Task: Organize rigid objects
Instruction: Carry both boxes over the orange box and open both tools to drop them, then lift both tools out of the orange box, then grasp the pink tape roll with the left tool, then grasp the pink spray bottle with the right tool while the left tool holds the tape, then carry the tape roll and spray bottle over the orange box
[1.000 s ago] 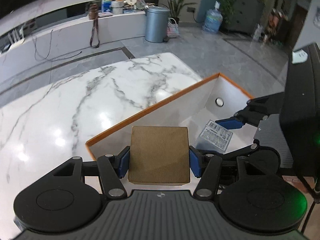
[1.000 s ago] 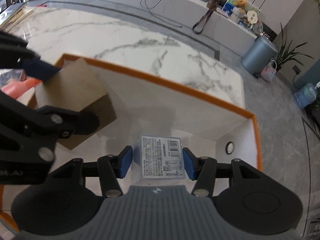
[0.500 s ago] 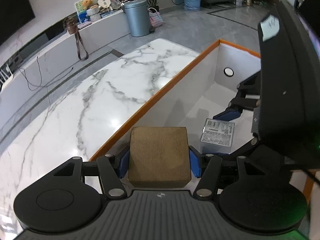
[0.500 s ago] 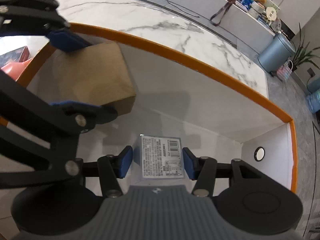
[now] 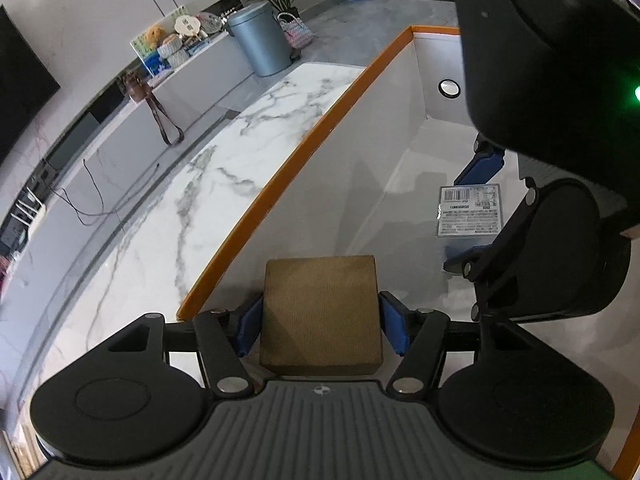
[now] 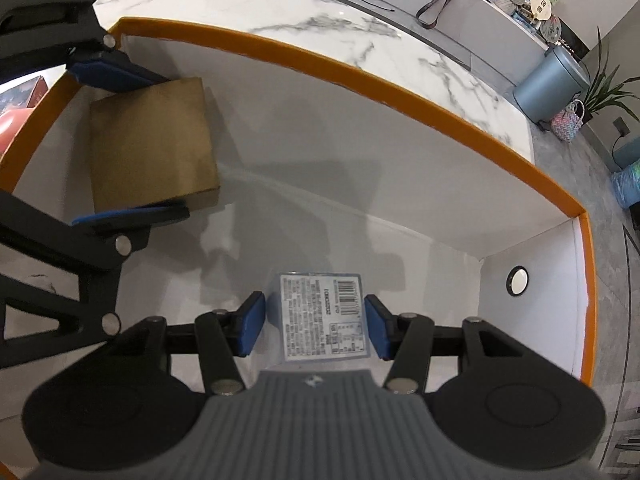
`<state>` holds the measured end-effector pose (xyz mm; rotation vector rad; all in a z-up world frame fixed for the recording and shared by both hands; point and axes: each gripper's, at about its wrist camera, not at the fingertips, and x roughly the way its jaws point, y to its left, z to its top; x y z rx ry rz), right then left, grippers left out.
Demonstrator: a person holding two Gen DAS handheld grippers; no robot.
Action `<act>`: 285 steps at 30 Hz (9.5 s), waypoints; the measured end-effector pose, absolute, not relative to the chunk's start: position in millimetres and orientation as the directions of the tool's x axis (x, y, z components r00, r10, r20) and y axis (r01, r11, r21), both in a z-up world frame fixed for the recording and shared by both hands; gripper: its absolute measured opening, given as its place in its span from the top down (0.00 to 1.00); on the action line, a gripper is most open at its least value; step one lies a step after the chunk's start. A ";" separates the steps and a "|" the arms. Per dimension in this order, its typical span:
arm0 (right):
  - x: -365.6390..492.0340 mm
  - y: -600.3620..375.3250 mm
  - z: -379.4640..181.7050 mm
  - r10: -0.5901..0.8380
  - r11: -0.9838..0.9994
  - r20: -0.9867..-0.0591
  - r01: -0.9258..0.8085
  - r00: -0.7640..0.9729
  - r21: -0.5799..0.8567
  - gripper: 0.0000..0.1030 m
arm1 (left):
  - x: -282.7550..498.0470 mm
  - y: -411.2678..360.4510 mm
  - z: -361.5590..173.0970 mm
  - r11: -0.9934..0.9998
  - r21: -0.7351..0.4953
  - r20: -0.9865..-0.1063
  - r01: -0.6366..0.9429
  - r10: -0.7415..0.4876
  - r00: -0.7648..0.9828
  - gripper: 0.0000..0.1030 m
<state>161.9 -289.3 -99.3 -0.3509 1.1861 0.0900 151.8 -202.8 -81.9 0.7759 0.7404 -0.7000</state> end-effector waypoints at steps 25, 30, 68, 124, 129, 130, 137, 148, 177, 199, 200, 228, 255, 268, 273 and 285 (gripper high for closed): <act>185.3 -280.4 -90.6 -0.042 0.983 -0.913 -0.148 0.406 -0.110 0.48 | 181.2 -147.6 -34.9 0.771 0.088 -0.816 0.630 -0.307 0.489 0.43; 190.0 -278.2 -92.6 0.001 0.991 -0.911 -0.124 0.413 -0.055 0.48 | 188.4 -142.3 -41.3 0.781 0.010 -0.829 0.625 -0.343 0.442 0.56; 145.4 -247.0 -34.3 0.025 0.997 -0.835 -0.074 0.549 -0.019 0.40 | 143.5 -100.5 0.1 0.799 -0.004 -0.785 0.602 -0.375 0.493 0.68; 128.8 -92.1 -74.0 0.275 0.934 -0.824 -0.340 0.496 0.107 0.42 | 111.3 36.0 -106.0 0.720 0.114 -0.951 0.685 -0.119 0.284 0.40; 132.0 -92.6 -77.4 0.269 0.935 -0.829 -0.341 0.491 0.101 0.42 | 110.0 43.9 -91.7 0.751 0.110 -0.927 0.651 -0.159 0.340 0.40; 132.9 -92.6 -77.8 0.267 0.935 -0.829 -0.340 0.491 0.100 0.42 | 110.7 45.8 -88.5 0.760 0.104 -0.921 0.641 -0.169 0.350 0.40; 141.8 -89.9 -75.6 0.255 0.944 -0.830 -0.314 0.497 0.102 0.42 | 127.2 54.3 -69.4 0.828 0.058 -0.888 0.558 -0.212 0.407 0.40; 167.2 -87.5 -75.7 0.234 0.969 -0.838 -0.188 0.493 0.160 0.42 | 162.6 64.9 -61.0 0.923 -0.015 -0.868 0.384 -0.202 0.454 0.40; 203.5 -48.1 -101.9 0.136 0.972 -0.902 -0.233 0.409 0.041 0.41 | 170.8 78.5 -81.8 0.947 -0.012 -0.868 0.321 -0.170 0.466 0.40; 174.7 -65.2 -61.1 0.173 0.966 -0.830 -0.255 0.531 0.038 0.49 | 159.4 74.8 -58.1 0.969 -0.028 -0.855 0.246 -0.151 0.497 0.40; 173.4 -69.1 -57.3 0.181 0.967 -0.825 -0.249 0.536 0.050 0.49 | 158.4 72.3 -53.5 0.969 -0.027 -0.851 0.245 -0.151 0.503 0.40; 86.9 -267.1 33.0 0.042 0.997 -0.706 -0.073 0.707 -0.013 0.49 | 148.1 -98.2 43.7 0.889 -0.257 -0.733 0.378 -0.434 0.524 0.40; 91.1 -300.8 -68.7 0.193 0.978 -0.880 -0.152 0.435 0.140 0.59 | 144.7 -188.1 -40.9 0.852 -0.139 -0.899 0.505 -0.322 0.295 0.40; 84.6 -302.0 -70.2 0.157 0.986 -0.885 -0.121 0.438 0.115 0.71 | 135.8 -207.9 -43.4 0.840 0.002 -0.925 0.543 -0.206 0.321 0.40; 81.1 -309.5 -71.4 0.134 0.989 -0.884 -0.109 0.447 0.095 0.65 | 133.5 -212.0 -47.5 0.834 0.027 -0.931 0.551 -0.180 0.318 0.39; 81.1 -308.7 -75.5 0.145 0.988 -0.884 -0.114 0.445 0.105 0.61 | 130.5 -211.9 -48.4 0.825 0.040 -0.928 0.564 -0.179 0.327 0.35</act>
